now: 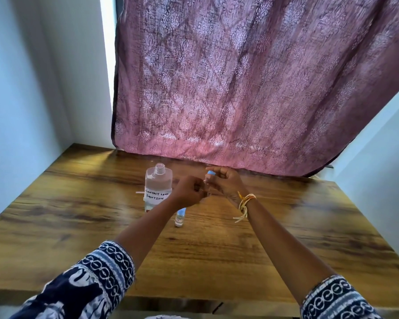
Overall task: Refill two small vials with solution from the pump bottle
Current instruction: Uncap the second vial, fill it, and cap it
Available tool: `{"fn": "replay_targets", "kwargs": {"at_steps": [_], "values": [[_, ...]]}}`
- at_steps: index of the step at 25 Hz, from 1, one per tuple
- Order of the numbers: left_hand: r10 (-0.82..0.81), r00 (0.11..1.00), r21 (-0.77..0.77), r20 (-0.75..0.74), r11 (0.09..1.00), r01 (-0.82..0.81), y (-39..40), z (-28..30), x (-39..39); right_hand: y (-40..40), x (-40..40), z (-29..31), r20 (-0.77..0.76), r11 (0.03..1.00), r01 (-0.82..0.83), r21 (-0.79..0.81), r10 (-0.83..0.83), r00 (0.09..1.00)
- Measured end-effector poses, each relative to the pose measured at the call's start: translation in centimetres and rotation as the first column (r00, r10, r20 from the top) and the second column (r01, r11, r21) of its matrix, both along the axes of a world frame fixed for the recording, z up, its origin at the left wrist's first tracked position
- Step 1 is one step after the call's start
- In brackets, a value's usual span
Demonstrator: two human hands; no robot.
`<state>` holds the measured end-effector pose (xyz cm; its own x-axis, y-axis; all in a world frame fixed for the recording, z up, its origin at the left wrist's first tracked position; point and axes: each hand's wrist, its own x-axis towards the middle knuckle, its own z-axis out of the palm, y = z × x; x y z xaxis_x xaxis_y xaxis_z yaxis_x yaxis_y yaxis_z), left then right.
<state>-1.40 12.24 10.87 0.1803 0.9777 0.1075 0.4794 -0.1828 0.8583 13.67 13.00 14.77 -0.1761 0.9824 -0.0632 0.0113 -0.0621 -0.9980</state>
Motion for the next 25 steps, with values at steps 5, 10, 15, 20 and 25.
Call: {"fn": "replay_targets", "kwargs": {"at_steps": [5,10,15,20,25], "values": [[0.032,0.998,0.010,-0.049,0.999,-0.032,0.4,-0.2,0.4,0.3,0.1,-0.6,-0.259,0.991,0.049,-0.127,-0.080,0.963],[0.054,0.998,-0.015,-0.042,0.998,-0.055,0.6,-0.8,0.9,0.5,0.4,-0.1,-0.380,0.987,0.068,-0.146,-0.119,0.917],[0.062,0.998,0.024,-0.008,0.998,-0.062,0.2,-0.9,0.8,1.4,1.8,-2.3,-0.285,0.883,0.095,-0.460,-0.248,0.926],[0.063,0.992,-0.029,0.105,0.998,-0.060,-0.8,-0.8,-0.8,1.7,2.6,-6.9,0.631,0.905,0.055,-0.423,0.250,0.734],[0.126,0.975,-0.070,0.184,0.991,-0.115,-2.4,0.1,-3.1,1.5,1.1,-9.2,0.891,0.985,-0.086,-0.153,0.175,0.418]]}}
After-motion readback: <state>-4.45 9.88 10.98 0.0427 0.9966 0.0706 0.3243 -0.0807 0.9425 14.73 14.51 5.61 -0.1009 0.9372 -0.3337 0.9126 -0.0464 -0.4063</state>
